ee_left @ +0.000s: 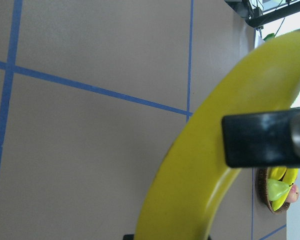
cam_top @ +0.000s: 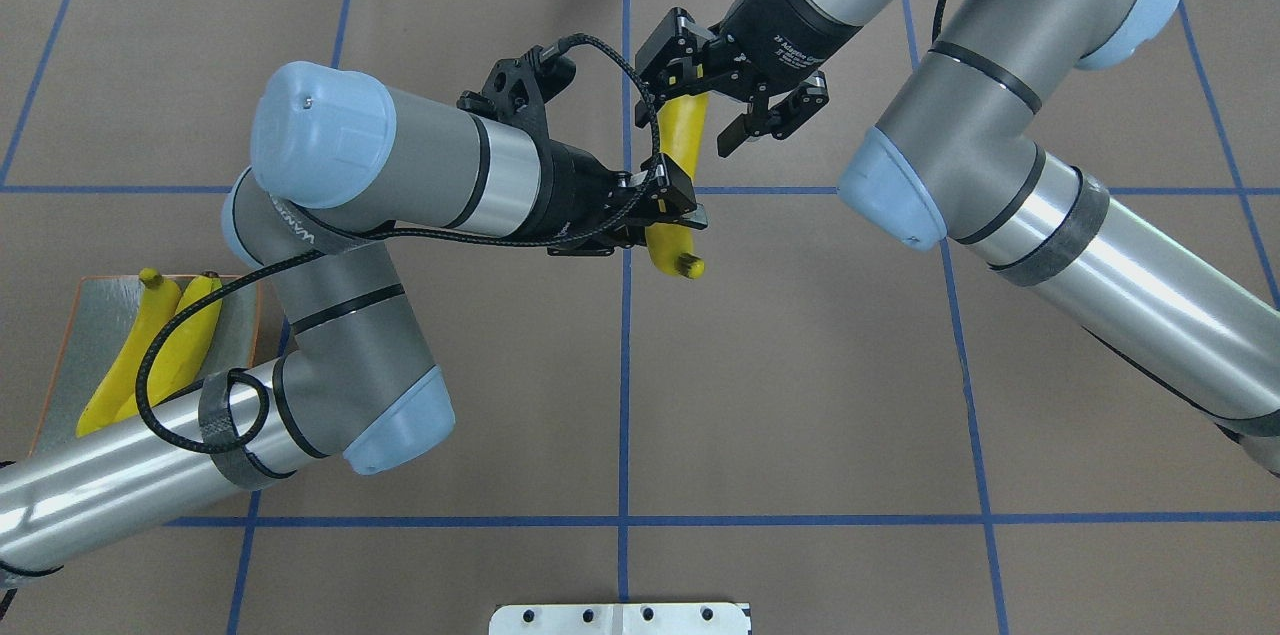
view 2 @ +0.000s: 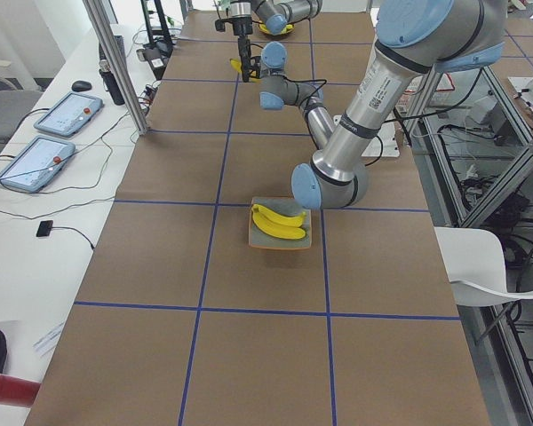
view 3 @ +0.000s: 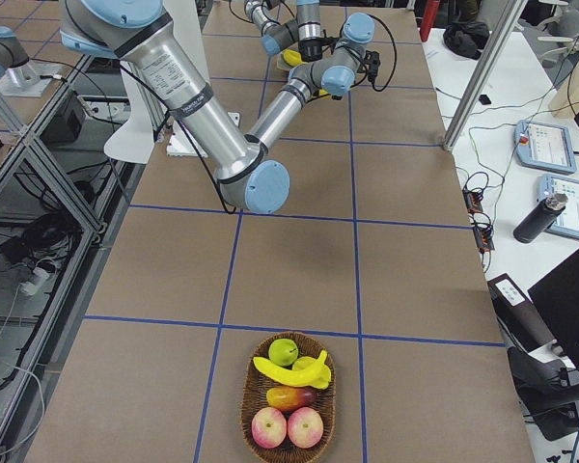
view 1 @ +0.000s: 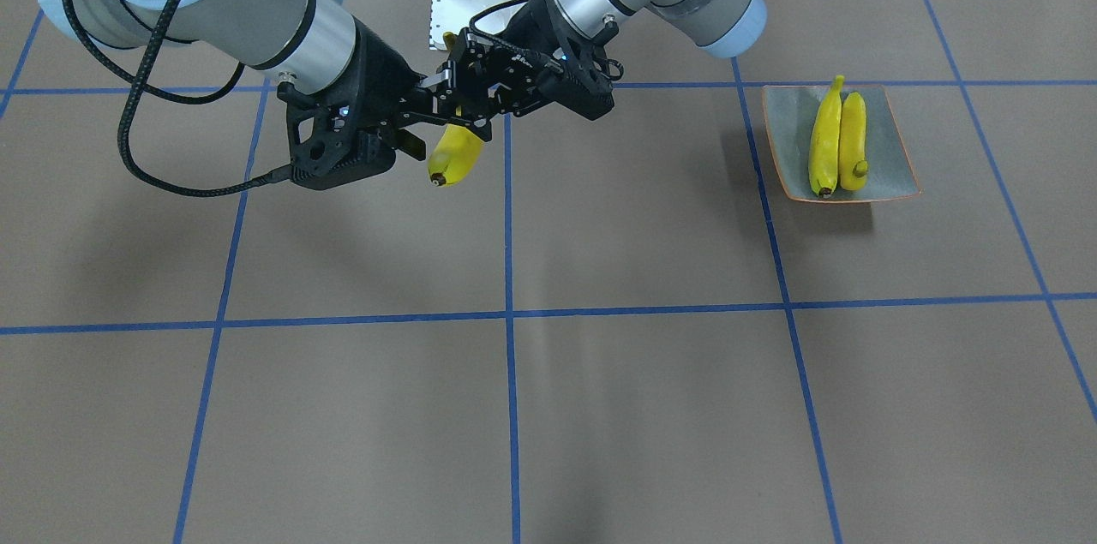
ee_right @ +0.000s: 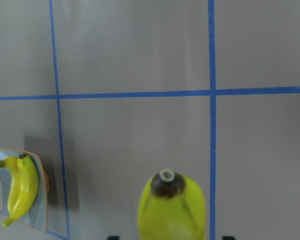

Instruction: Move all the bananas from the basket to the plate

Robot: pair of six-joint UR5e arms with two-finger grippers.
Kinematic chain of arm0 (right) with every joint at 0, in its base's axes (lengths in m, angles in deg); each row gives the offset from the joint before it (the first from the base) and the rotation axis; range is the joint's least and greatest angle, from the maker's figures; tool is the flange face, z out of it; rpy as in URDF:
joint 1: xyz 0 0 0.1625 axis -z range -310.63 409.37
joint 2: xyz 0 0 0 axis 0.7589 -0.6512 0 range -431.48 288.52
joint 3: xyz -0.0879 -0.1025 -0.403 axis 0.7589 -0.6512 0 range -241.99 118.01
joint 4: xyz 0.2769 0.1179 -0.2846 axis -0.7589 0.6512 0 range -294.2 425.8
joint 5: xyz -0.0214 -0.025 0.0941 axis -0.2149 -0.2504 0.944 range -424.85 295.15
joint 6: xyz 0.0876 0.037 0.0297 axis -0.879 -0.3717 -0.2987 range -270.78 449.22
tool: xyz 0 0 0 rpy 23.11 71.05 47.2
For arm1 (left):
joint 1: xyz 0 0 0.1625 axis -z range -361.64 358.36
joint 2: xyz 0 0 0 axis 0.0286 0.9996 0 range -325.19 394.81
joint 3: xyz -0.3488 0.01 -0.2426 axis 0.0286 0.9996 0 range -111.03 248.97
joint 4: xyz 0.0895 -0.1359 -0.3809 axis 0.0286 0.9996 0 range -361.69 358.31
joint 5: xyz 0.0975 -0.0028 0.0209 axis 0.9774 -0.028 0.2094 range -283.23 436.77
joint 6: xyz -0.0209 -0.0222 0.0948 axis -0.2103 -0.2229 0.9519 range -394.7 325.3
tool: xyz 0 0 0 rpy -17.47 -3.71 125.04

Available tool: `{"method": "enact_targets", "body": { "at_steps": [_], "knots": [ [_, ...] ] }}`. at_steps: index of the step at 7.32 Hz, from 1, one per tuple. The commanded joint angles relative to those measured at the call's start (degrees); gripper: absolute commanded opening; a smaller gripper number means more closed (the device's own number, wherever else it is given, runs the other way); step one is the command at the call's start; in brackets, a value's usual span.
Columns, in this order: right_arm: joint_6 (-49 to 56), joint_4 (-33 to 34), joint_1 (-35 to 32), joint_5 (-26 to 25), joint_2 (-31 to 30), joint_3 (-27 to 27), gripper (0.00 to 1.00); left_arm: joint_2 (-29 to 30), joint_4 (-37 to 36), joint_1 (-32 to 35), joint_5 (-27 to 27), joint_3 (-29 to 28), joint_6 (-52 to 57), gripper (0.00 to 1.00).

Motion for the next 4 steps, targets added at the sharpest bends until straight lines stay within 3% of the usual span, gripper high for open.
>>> {"method": "enact_targets", "body": {
  "at_steps": [1, 2, 4],
  "knots": [
    [-1.2, -0.1, -0.7, 0.2, -0.4, 1.3, 1.00, -0.3, -0.7, 0.6, -0.4, 0.0, -0.3, 0.00],
    [-1.2, 0.1, -2.9, 0.7, -1.4, 1.8, 1.00, -1.6, -1.2, 2.3, -1.2, 0.2, -0.3, 0.00],
    [-0.9, 0.3, -6.1, 1.1, -3.9, 1.8, 1.00, -8.9, -1.6, 6.9, -11.6, 3.8, -0.2, 0.00]
  ]
}}
